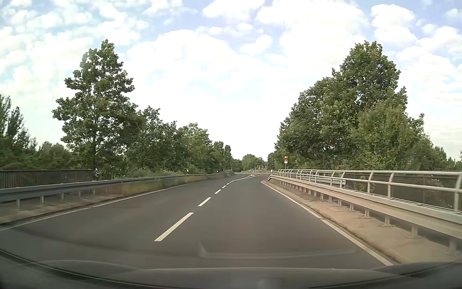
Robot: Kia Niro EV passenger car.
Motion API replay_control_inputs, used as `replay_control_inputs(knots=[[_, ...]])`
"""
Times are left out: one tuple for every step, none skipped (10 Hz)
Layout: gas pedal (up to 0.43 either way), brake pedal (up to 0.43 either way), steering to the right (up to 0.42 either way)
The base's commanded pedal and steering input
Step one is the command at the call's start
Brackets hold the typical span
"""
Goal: Follow the waypoints while adhering to traffic rules and regulations
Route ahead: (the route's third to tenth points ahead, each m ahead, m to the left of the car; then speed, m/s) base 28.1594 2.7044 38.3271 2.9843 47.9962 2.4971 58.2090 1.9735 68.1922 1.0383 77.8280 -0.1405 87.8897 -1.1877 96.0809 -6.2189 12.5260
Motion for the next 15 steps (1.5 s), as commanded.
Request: replay_control_inputs(knots=[[0.0, 0.03, 0.004], [0.0, 0.03, 0.004], [0.0, 0.03, 0.003], [0.0, 0.03, 0.004], [0.0, 0.03, 0.004], [0.0, 0.03, 0.004], [0.0, 0.03, 0.004], [0.0, 0.03, 0.004], [0.0, 0.03, 0.004], [0.0, 0.03, 0.003], [0.0, 0.03, 0.003], [0.0, 0.03, 0.004], [0.0, 0.03, 0.004], [0.0, 0.03, 0.003], [0.0, 0.03, 0.004]])
